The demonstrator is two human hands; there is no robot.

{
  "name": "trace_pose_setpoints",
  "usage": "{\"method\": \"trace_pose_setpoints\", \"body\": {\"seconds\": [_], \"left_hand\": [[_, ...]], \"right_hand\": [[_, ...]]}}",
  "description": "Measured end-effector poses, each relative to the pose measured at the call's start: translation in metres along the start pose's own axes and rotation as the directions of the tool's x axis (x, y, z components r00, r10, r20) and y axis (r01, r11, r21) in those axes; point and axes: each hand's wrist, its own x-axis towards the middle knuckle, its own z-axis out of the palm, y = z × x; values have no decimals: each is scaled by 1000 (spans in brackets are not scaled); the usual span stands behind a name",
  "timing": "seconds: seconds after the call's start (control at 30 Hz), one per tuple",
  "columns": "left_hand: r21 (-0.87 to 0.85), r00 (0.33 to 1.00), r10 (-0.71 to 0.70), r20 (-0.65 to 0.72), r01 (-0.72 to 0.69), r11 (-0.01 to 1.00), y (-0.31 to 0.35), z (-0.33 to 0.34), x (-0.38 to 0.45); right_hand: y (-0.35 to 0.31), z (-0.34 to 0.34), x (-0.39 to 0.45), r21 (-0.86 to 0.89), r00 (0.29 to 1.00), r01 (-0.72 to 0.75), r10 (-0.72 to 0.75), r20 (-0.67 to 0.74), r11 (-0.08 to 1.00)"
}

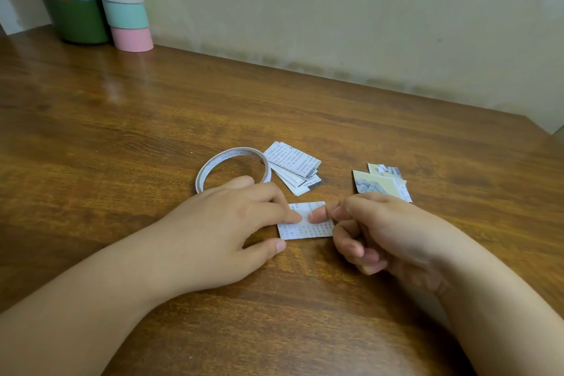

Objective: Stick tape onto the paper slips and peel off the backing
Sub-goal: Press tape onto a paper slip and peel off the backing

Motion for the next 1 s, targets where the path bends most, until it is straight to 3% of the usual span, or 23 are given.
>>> {"method": "trace_pose_setpoints", "body": {"seconds": [0.37, 0.5, 0.6, 0.73, 1.0], "left_hand": [[68, 1000, -8, 6, 7, 998, 5, 1, 0], [75, 1000, -5, 6, 5, 997, 6, 1, 0], [70, 1000, -4, -2, 4, 998, 5, 1, 0], [82, 1000, 1, -6, -1, 997, 6, 1, 0], [88, 1000, -5, -3, 5, 996, 6, 1, 0]], "right_hand": [[0, 0, -2, -29, 999, 26, -26, -17, 999], [1, -3, -2, -115, 987, 66, -82, -136, 991], [3, -8, -3, -312, 940, 191, -265, -216, 931], [6, -7, -7, -521, 868, 328, -469, -162, 788], [9, -5, -9, -673, 893, 286, -444, -72, 682]]}}
